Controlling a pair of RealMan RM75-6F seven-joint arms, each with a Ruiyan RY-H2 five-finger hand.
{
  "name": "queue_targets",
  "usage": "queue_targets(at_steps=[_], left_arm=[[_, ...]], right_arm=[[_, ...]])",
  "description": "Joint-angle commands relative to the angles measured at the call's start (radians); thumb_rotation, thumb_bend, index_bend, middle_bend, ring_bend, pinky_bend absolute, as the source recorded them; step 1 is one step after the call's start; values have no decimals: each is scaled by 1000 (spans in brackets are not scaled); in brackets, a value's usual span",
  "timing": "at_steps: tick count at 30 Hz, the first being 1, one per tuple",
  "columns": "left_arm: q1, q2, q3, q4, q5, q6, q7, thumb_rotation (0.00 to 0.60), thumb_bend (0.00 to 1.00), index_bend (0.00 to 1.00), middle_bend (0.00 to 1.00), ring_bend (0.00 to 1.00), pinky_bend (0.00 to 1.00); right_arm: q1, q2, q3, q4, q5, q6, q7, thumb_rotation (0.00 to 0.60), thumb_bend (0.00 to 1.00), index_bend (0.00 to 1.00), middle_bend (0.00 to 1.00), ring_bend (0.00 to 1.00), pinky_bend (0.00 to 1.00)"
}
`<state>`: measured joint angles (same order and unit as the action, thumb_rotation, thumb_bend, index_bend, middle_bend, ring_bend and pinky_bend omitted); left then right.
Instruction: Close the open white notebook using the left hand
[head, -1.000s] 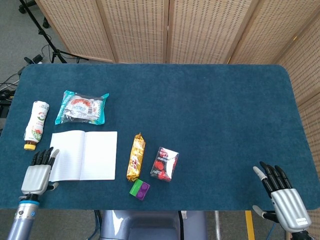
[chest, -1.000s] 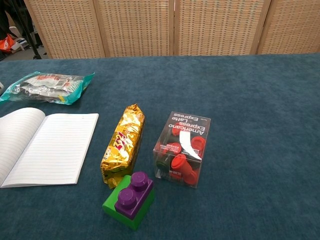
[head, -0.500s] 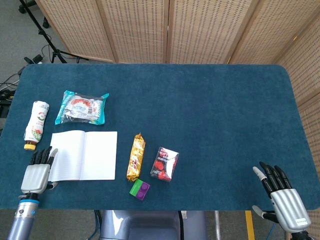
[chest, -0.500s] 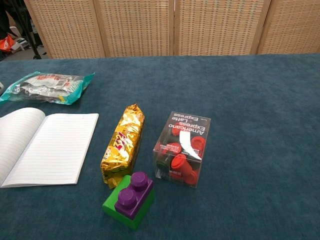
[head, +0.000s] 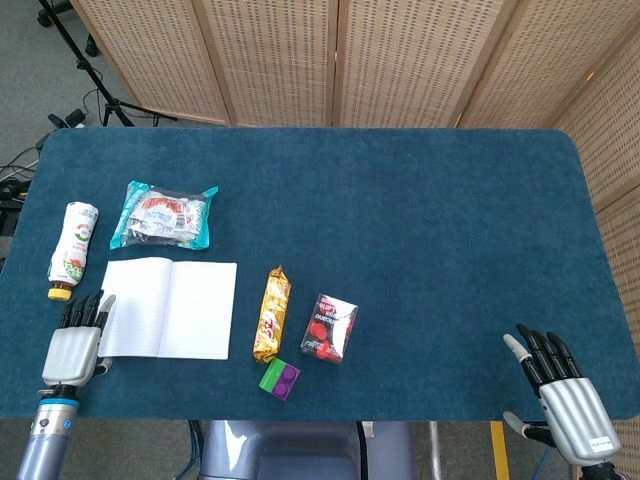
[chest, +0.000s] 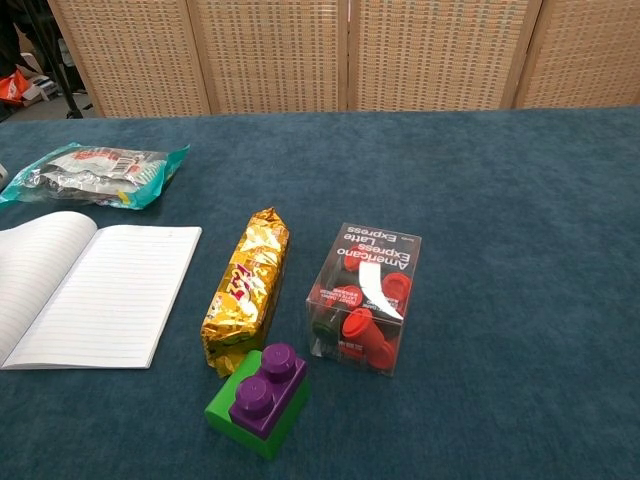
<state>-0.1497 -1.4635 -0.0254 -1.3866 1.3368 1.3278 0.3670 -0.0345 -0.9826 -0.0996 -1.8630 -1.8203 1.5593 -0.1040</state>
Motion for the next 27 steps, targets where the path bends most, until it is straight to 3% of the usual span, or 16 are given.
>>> queue_targets(at_steps=[1, 12, 27], left_arm=[[2, -2, 3, 4, 19, 19, -2, 600, 262, 0, 0, 0, 0], [5, -19, 2, 22, 100, 99, -33, 600, 315, 0, 0, 0, 0], [-4, -67, -22, 53, 282, 294, -168, 600, 245, 0, 0, 0, 0]], right_arm=[[0, 0, 1, 0, 0, 2, 1, 600, 40, 0, 0, 0, 0], [-1, 3, 1, 0, -1, 6, 7, 600, 40, 0, 0, 0, 0], [-2, 6, 3, 2, 2, 11, 15, 600, 39, 0, 0, 0, 0]])
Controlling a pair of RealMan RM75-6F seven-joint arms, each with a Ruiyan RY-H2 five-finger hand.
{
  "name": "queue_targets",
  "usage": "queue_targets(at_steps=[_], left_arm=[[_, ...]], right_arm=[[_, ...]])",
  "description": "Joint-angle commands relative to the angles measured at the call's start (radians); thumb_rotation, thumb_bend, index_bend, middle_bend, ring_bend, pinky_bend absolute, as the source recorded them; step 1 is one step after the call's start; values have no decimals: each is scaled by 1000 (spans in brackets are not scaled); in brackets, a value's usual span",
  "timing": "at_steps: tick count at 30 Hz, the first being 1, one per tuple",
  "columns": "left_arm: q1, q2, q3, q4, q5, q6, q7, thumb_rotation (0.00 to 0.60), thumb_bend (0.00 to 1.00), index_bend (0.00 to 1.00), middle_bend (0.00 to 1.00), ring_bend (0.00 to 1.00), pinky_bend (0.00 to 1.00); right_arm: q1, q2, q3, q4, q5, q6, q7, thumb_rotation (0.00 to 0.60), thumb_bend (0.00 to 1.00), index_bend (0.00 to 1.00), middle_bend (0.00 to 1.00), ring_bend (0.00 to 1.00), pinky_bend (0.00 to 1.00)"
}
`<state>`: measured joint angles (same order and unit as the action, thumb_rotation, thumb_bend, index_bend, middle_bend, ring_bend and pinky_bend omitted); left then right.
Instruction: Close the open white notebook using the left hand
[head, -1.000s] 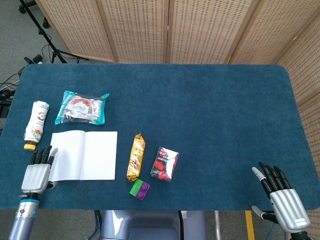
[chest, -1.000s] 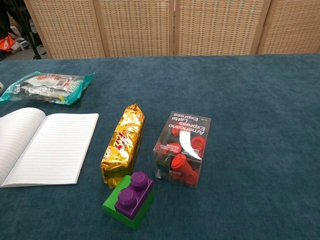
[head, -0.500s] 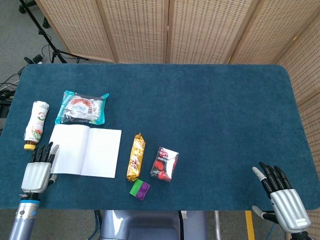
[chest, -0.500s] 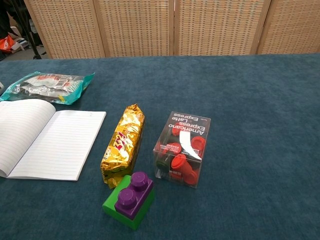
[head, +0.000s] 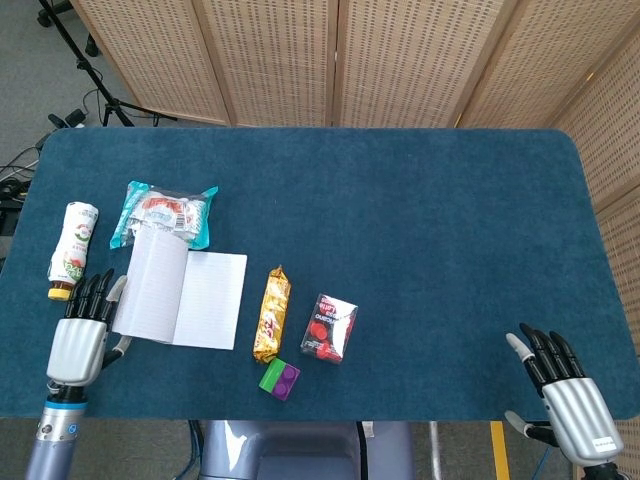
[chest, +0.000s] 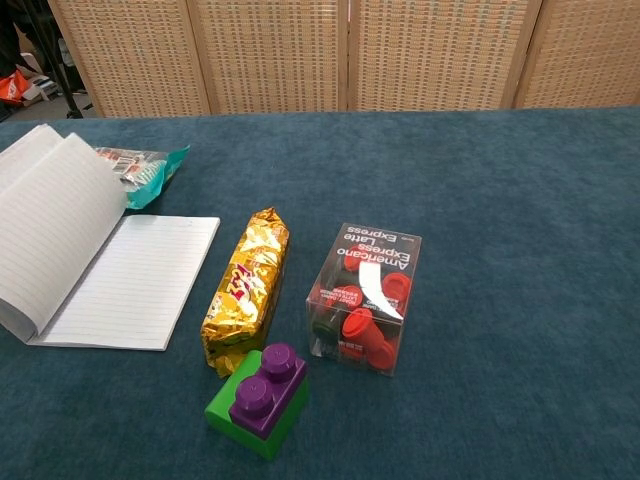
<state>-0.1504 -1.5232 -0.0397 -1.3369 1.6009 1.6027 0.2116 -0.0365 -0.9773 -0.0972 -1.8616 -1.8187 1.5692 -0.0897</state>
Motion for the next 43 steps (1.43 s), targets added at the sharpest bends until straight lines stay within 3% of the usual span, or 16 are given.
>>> queue_targets(at_steps=[1, 21, 26, 31, 34, 43], left_arm=[[-6, -9, -10, 3, 24, 26, -14, 600, 243, 0, 0, 0, 0], [-16, -12, -40, -69, 1, 22, -15, 600, 159, 0, 0, 0, 0], [12, 75, -10, -172, -33, -8, 8, 600, 159, 0, 0, 0, 0], [39, 262, 44, -427, -141, -115, 157, 600, 161, 0, 0, 0, 0], [49, 340, 66, -525, -176, -142, 200, 600, 164, 0, 0, 0, 0], [72, 406, 94, -594, -118, -115, 198, 600, 169, 0, 0, 0, 0]], right_arm=[[0, 1, 0, 1, 0, 1, 2, 600, 39, 0, 0, 0, 0], [2, 2, 3, 4, 9, -3, 7, 600, 41, 0, 0, 0, 0], [3, 0, 6, 4, 23, -12, -1, 600, 41, 0, 0, 0, 0], [5, -1, 14, 3, 46, -20, -6, 600, 40, 0, 0, 0, 0], [6, -1, 19, -1, 60, -23, -13, 600, 40, 0, 0, 0, 0], [2, 2, 25, -8, 72, -15, -20, 600, 40, 0, 0, 0, 0]])
